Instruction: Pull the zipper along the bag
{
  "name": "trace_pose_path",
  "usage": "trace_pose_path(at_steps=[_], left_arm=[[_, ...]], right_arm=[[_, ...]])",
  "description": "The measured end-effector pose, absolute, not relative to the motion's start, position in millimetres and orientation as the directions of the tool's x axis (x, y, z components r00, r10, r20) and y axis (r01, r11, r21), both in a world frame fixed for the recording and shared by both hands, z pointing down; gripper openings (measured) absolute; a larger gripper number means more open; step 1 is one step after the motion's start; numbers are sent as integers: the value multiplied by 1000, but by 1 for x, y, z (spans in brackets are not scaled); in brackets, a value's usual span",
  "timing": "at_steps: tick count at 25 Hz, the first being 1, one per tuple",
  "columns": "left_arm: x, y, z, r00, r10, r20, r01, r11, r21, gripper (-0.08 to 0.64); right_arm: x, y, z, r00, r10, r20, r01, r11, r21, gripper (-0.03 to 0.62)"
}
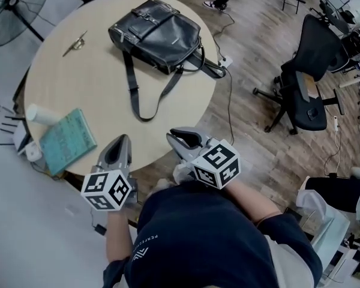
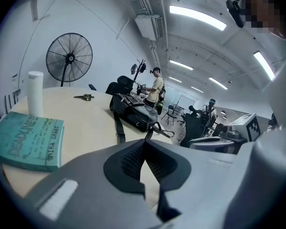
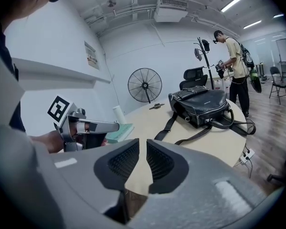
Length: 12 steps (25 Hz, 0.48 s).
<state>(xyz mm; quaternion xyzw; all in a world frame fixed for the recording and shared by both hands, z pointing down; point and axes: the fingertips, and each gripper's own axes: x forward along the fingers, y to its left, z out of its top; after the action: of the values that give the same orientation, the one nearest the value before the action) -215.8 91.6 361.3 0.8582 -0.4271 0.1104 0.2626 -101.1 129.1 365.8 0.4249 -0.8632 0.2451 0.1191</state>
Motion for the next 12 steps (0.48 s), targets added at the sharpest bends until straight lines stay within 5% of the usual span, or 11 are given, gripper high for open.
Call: trace_pose_path(at_steps=[12], left_arm=[[-147,52,366,589,-684,432,-808,-472,354,18]], right_arm=[[-29,74,385,-602,-679,420,-798,518,-307,94]])
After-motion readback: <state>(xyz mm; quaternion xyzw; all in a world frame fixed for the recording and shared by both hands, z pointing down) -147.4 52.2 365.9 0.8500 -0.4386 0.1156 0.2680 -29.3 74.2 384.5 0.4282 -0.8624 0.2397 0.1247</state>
